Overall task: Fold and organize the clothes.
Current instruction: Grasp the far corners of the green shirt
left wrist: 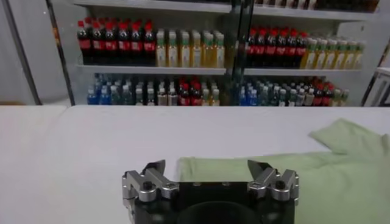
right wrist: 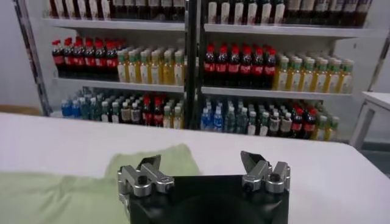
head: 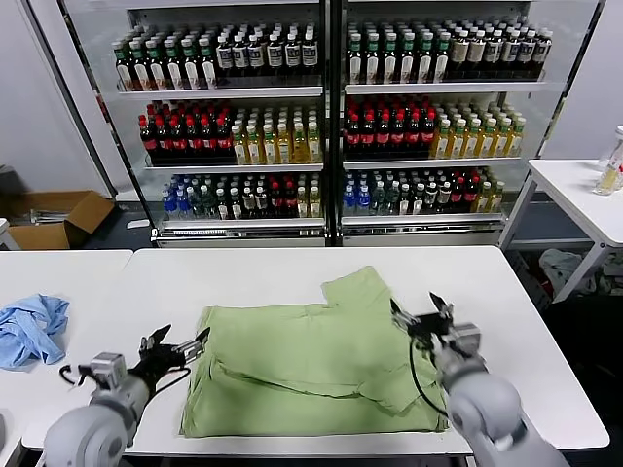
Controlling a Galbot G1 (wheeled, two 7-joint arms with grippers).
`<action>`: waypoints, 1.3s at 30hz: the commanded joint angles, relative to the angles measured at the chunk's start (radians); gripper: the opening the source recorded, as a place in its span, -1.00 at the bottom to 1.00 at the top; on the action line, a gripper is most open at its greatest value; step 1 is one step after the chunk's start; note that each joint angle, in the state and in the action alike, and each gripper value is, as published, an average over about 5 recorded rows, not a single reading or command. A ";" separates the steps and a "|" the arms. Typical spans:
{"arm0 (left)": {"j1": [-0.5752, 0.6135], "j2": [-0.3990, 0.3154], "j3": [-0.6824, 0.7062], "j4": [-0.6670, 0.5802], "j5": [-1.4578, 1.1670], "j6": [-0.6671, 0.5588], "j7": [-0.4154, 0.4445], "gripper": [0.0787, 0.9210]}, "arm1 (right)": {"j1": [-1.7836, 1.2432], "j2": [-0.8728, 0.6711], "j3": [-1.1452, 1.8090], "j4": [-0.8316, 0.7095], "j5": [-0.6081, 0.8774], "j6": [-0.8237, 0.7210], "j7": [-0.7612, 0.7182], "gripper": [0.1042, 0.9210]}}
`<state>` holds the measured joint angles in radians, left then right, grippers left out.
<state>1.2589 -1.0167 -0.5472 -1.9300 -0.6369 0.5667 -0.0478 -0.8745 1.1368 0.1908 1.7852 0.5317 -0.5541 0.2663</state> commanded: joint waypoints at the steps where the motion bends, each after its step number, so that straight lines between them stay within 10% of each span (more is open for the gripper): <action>1: -0.312 0.043 0.158 0.326 -0.016 0.008 0.035 0.77 | 0.393 0.116 -0.157 -0.450 0.022 -0.024 -0.002 0.76; 39: -0.354 0.009 0.218 0.469 0.040 -0.019 0.068 0.71 | 0.413 0.268 -0.111 -0.749 -0.061 0.064 -0.053 0.76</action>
<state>0.9075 -1.0069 -0.3369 -1.4843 -0.6155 0.5591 0.0128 -0.4746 1.3885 0.0817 1.0740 0.4772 -0.4927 0.2135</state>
